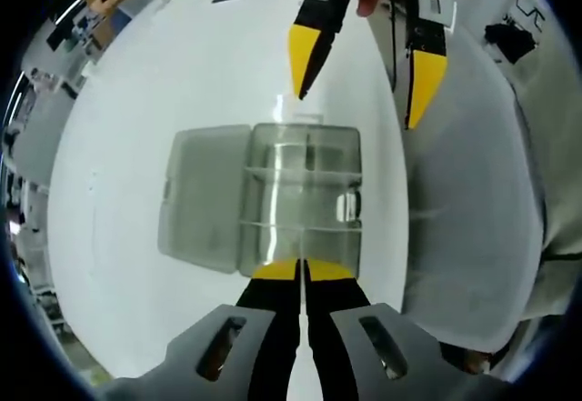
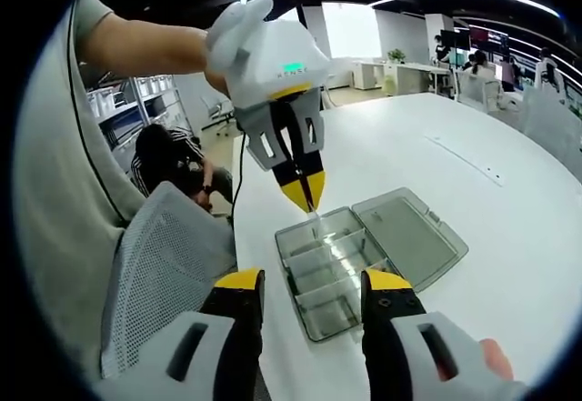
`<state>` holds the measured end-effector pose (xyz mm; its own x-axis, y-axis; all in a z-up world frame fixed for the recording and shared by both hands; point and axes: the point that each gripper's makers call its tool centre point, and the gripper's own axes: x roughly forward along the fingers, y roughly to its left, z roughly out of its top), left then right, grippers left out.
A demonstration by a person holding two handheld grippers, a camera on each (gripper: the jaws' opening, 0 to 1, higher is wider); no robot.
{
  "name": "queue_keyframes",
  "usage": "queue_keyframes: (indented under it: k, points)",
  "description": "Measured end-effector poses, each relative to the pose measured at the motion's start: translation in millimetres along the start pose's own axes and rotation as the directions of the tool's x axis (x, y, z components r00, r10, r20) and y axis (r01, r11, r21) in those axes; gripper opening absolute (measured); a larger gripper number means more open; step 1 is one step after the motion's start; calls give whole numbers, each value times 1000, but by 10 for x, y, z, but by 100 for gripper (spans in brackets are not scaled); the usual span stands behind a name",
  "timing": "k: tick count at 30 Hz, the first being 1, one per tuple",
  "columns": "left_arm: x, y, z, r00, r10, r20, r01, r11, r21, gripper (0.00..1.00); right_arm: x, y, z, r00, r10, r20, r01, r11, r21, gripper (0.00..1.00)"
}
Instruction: Insert the divider into the dual guide fixture by aligning both edges with the guide slots and pushing it downward to the bottom, including one-sided entry, uneven engagement, binding, and posture correction.
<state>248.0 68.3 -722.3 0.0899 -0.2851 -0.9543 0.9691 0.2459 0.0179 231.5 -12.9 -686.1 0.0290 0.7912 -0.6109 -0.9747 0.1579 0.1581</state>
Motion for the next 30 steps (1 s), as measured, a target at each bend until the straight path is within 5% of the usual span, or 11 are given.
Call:
queue_keyframes:
  k: [30]
  points:
    - [1, 1, -38, 1000, 4, -17, -4, 1000, 25, 0, -5, -21, -7, 1000, -3, 2, 3, 1000, 6, 39]
